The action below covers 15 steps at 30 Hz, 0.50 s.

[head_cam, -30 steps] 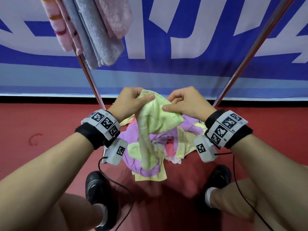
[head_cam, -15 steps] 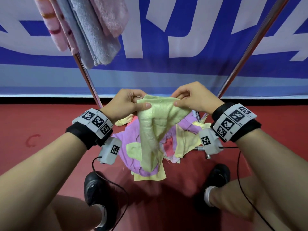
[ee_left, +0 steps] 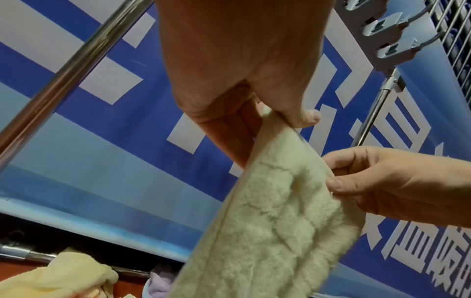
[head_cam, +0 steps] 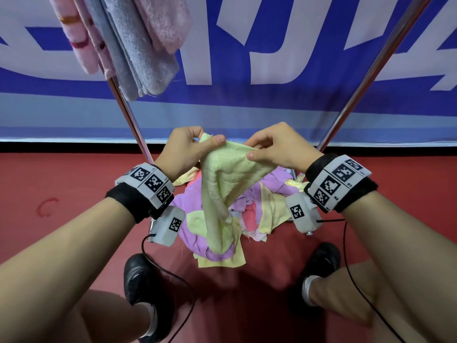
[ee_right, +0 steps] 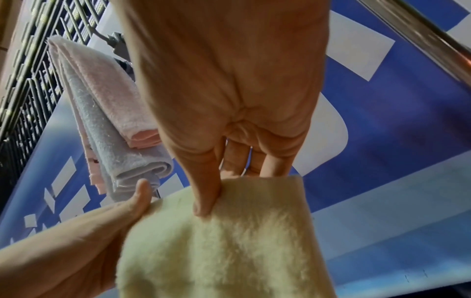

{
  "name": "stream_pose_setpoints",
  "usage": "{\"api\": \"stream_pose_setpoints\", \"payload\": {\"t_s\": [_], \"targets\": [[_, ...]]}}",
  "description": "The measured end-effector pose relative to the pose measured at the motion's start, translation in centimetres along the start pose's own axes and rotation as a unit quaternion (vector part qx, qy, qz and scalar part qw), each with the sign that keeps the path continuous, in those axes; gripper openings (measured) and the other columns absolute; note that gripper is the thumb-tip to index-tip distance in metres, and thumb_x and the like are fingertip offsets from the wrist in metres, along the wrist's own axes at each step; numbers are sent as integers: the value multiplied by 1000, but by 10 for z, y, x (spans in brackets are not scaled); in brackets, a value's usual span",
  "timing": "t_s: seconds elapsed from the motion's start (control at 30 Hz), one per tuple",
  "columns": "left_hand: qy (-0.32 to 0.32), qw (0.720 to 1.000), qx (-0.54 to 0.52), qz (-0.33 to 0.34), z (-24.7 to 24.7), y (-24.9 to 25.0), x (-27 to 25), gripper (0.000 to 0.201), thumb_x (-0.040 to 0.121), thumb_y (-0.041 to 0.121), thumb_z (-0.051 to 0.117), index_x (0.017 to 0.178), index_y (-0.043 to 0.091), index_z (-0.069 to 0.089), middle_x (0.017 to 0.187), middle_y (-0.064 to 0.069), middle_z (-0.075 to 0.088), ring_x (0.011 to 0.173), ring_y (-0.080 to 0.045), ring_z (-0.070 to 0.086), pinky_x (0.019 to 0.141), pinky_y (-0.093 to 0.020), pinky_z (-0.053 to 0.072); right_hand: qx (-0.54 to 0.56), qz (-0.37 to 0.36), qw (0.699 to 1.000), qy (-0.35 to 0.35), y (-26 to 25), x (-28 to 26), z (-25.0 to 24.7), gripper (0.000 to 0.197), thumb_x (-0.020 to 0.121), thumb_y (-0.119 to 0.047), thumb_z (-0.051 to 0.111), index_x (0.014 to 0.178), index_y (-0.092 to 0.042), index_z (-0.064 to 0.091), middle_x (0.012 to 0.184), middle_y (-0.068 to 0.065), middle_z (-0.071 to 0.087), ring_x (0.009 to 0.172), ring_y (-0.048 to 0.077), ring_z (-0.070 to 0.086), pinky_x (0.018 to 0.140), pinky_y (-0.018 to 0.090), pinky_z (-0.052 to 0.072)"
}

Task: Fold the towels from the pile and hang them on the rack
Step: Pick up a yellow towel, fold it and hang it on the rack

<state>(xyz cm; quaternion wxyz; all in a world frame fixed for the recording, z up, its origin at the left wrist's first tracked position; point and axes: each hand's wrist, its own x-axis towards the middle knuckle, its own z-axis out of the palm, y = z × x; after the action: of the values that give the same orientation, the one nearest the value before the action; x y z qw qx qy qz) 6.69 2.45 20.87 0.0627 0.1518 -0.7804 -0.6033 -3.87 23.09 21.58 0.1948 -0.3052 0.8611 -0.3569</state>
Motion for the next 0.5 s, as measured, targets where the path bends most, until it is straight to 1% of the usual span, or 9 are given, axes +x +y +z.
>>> {"api": "stream_pose_setpoints", "payload": {"t_s": [0.07, 0.1, 0.13, 0.2, 0.27, 0.3, 0.37, 0.43, 0.5], "targets": [[-18, 1000, 12, 13, -2, -2, 0, 58, 76, 49, 82, 61, 8, 44, 56, -8, 45, 58, -17, 45, 59, -35, 43, 6, 4, 1000, -5, 1, 0, -1, 17, 83, -9, 82, 98, -17, 81, 86, 5, 78, 72, 4, 63, 77, 19, 50], [-30, 999, 16, 21, -2, -2, 1, 59, 72, 50, 84, 60, 7, 44, 62, -9, 49, 62, -18, 47, 62, -37, 45, 10, 7, 1000, -6, 2, 0, -2, 17, 83, -9, 82, 97, -17, 81, 88, 7, 78, 74, 6, 64, 81, 24, 52], [-48, 998, 9, 25, -2, -1, -1, 56, 71, 45, 87, 61, 9, 45, 68, -11, 56, 64, -16, 53, 63, -36, 49, 12, 10, 1000, -2, 3, 0, -4, 16, 83, -10, 83, 97, -18, 81, 88, 8, 79, 76, 7, 65, 84, 28, 54], [-80, 996, -4, 27, -1, 1, -2, 41, 69, 23, 86, 67, 9, 48, 77, -15, 65, 63, -13, 62, 58, -29, 55, 13, 19, 1000, 15, 4, 0, -8, 14, 84, -12, 82, 96, -20, 82, 88, 5, 79, 80, 10, 69, 89, 32, 55], [-105, 994, 9, 29, -1, 5, -3, 32, 71, 7, 85, 81, 9, 55, 72, -16, 62, 59, -17, 62, 53, -29, 56, 26, 34, 999, 31, 4, -1, -13, 13, 85, -11, 80, 95, -20, 82, 88, 3, 79, 85, 13, 72, 90, 32, 56], [-113, 993, 23, 31, 0, 8, -4, 31, 73, 4, 85, 90, 10, 60, 71, -16, 60, 59, -19, 61, 54, -29, 56, 33, 40, 998, 33, 4, -2, -14, 12, 86, -11, 80, 93, -20, 82, 88, 2, 79, 85, 13, 71, 89, 31, 56], [-128, 989, 58, 38, -1, 9, -4, 35, 78, 6, 83, 108, 14, 69, 73, -18, 63, 61, -15, 64, 59, -27, 58, 23, 43, 998, 31, 4, -2, -15, 9, 85, -13, 80, 91, -20, 81, 85, 0, 78, 83, 12, 70, 88, 30, 55], [-121, 987, 98, 47, -4, 8, -1, 28, 82, 11, 81, 109, 17, 75, 79, -19, 72, 67, -12, 67, 66, -30, 61, -38, 43, 998, 18, 6, -2, -14, 7, 85, -22, 82, 91, -20, 81, 83, -2, 76, 85, 14, 70, 87, 30, 54], [-93, 985, 137, 56, -8, 7, 0, 15, 84, 18, 80, 100, 18, 79, 81, -13, 76, 72, -14, 67, 77, -38, 62, -115, 54, 992, -14, 10, -4, -13, 9, 86, -31, 81, 88, -22, 78, 78, -7, 70, 79, 13, 65, 77, 26, 52]]}}
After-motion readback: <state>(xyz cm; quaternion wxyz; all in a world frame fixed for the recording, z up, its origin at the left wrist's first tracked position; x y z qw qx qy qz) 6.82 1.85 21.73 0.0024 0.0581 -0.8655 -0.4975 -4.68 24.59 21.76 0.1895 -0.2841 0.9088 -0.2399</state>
